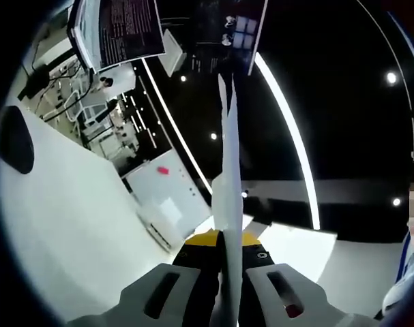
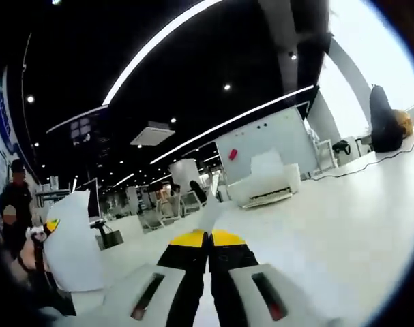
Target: Organize the stack of printing papers by aligning and flattening the scattered papers on the table
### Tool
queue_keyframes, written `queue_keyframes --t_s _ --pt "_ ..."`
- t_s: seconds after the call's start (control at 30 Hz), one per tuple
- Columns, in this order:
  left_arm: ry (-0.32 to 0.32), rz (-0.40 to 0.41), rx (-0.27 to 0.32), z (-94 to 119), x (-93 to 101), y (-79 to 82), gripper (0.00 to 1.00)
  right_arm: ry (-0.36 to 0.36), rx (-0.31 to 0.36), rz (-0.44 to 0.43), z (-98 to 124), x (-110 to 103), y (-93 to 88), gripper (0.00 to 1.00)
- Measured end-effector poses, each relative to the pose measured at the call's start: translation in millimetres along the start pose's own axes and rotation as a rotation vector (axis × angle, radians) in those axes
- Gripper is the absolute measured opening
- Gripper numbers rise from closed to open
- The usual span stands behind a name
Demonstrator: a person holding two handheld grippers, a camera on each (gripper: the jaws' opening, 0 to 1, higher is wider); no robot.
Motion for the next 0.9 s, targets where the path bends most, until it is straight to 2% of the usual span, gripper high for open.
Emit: queue_keyframes --t_s 0.13,0.2,0.27,0.3,0.43,0.5,0.67,0.77,0.9 --pt "0.005 0.001 -0.003 1.3 -2.0 -0.3 0.06 0.024 0.005 0.045 1.8 -15.6 16.3 0.0" --pt "0.01 -0.001 -0.002 1.6 -3.6 0.7 0.06 0.06 0.013 0.051 3.1 -25.6 25.3 0.0" --pt "0.006 -0.001 0.001 1.5 -2.9 1.8 0.06 0.127 -0.015 0.031 3.1 -35.5 31.3 0.0" --pt "0.005 -0.003 0.002 1.2 -2.5 2.3 0.06 0.125 -0.015 0.034 4.0 -39.7 34.8 0.0" --pt "0.0 -0.007 0.001 -0.6 -2.1 4.1 0.06 0.162 -0.02 0.074 8.6 -63.5 45.5 0.0" --pt "0.001 -0.007 -0.004 -1.5 -2.6 3.5 0.06 0.211 -0.022 0.091 8.4 -74.6 52.6 0.0" --pt "0.008 -0.014 -0.014 -1.6 -2.9 -0.4 0.06 0.257 -0.021 0.156 10.5 -94.9 72.8 0.0" --pt "0.012 -0.019 -0.009 -0.6 -3.1 0.0 0.06 0.29 -0.016 0.19 13.5 -100.3 88.1 0.0" --pt "0.018 -0.018 -0.005 -0.7 -3.7 0.0 0.06 0.296 -0.011 0.218 16.3 -106.1 96.2 0.0"
Point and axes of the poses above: the point that each gripper's makers call its tool centre point, and the gripper's own axes: z roughly backward along the fingers, x roughly to its right, y roughly out of its top, the point moved 6 cm from there along z, roughly backward along the fingers, and after that the axes turned 5 degrees about -x, right-handed, at the moved point
